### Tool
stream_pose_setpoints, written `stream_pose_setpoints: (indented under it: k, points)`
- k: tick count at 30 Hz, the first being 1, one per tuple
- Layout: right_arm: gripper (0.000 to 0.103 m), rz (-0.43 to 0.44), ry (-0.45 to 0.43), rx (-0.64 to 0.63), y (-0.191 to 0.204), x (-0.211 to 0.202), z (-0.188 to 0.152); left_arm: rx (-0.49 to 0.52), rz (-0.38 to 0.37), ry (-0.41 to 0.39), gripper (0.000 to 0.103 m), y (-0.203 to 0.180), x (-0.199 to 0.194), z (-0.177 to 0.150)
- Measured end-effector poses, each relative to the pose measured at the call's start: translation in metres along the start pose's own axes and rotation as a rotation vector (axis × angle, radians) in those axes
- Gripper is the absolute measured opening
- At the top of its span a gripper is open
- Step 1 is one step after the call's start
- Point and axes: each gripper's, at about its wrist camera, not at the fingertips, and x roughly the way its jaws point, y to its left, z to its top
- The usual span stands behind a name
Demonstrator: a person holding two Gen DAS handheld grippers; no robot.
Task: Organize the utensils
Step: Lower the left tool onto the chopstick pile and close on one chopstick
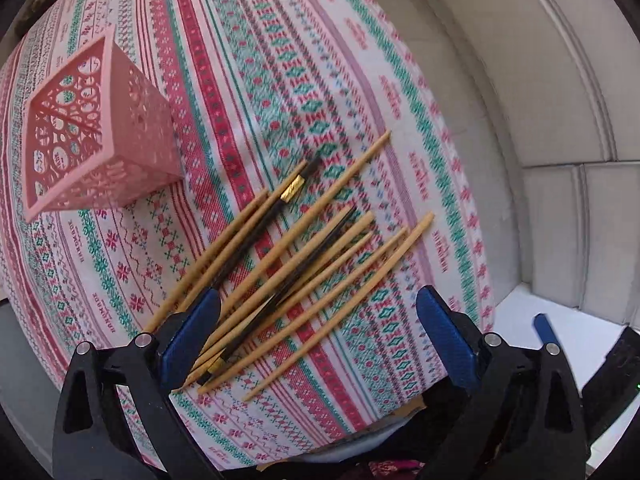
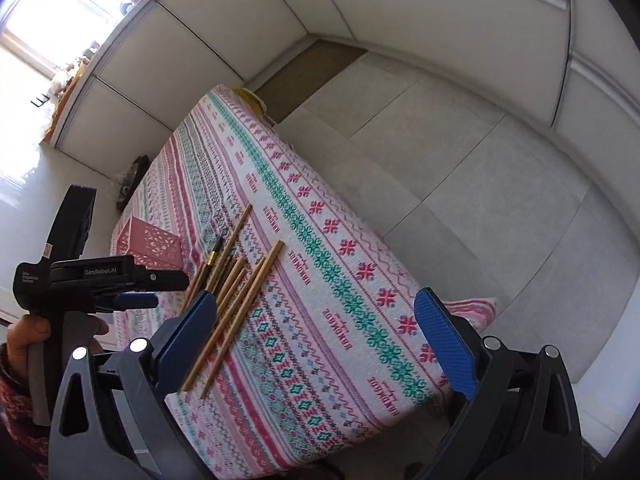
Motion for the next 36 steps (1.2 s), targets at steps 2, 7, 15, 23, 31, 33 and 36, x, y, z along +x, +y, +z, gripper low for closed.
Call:
stream_pose_setpoints:
  k: [2, 7, 15, 23, 31, 33, 36]
  points:
    - [0.096, 0.026, 0.047, 0.018, -0.001, 0.011, 0.003, 0.020, -0.093, -0.080, 0.096, 0.000, -0.018, -0.006]
    - [0.096, 0.058, 0.140, 0.054, -0.003, 0.033, 0.003, 0.127, 0.156, -0.042, 0.084, 0.011, 0.008, -0.015]
    - [0.096, 0.063, 0.148, 0.050, -0.001, 0.036, 0.003, 0.110, 0.185, -0.020, 0.062, 0.020, 0.026, -0.007]
    - [0.096, 0.058, 0.168, 0.034, 0.003, 0.043, 0.005, 0.152, 0.298, -0.031, 0.031, 0.024, 0.026, 0.026]
    - [0.096, 0.040, 0.167, 0.031, 0.003, 0.046, 0.004, 0.195, 0.272, 0.012, 0.014, 0.039, 0.051, 0.053]
    - [0.096, 0.034, 0.170, 0.035, 0.003, 0.047, 0.004, 0.180, 0.251, 0.009, 0.013, 0.044, 0.051, 0.050]
    - [0.096, 0.025, 0.165, 0.041, 0.002, 0.046, 0.005, 0.170, 0.238, -0.031, 0.012, 0.045, 0.052, 0.030]
